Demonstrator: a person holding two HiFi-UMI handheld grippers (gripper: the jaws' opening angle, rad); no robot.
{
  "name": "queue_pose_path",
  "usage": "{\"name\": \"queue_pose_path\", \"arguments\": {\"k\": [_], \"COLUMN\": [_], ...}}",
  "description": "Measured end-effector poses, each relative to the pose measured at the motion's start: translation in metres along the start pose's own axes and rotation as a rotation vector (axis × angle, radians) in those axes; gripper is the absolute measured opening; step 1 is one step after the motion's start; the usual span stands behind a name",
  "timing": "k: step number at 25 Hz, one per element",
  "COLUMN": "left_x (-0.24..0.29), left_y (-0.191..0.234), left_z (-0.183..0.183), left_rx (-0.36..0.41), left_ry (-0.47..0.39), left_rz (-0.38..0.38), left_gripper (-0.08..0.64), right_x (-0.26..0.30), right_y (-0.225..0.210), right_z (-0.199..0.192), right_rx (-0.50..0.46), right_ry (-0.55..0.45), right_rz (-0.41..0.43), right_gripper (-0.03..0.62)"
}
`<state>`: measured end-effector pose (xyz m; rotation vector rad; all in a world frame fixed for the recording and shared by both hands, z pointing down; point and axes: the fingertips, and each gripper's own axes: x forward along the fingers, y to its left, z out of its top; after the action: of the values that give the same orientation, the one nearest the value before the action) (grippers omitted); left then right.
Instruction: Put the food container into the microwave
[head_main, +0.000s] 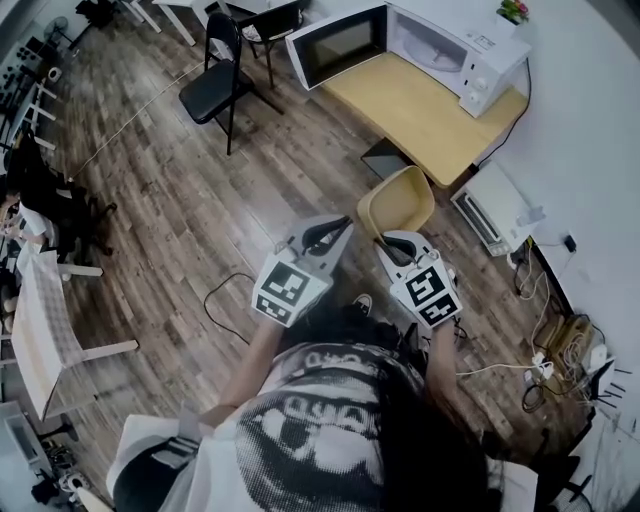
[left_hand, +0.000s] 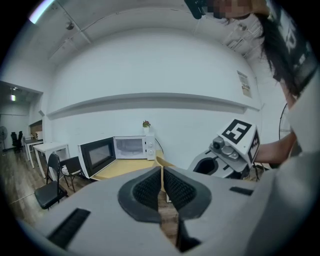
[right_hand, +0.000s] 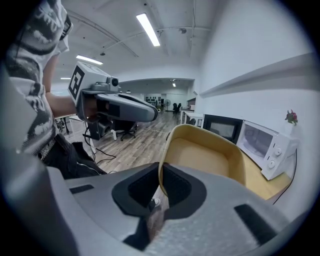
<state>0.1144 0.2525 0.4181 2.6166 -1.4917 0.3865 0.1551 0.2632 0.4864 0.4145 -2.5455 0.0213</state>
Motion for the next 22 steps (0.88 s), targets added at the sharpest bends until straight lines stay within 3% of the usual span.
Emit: {"name": "queue_pose_path", "arguments": {"k": [10, 22], "left_x": [0.005, 0.045], "left_y": [0.088, 0.235], "left_z": [-0.014, 0.003], "left_rx": [-0.036, -0.016], "left_ry": [0.009, -0.015], "left_rz": [0.027, -0.045], "left_gripper": [0.012, 0.012], "right_x": [0.08, 0.19], "right_y": [-0.021, -0.091], "right_z": [0.031, 0.097], "right_rx": [-0.018, 0.006], "right_ry": [0.035, 0.084], "right_rz": [0.048, 0.003], "right_gripper": [0.028, 0.027]}}
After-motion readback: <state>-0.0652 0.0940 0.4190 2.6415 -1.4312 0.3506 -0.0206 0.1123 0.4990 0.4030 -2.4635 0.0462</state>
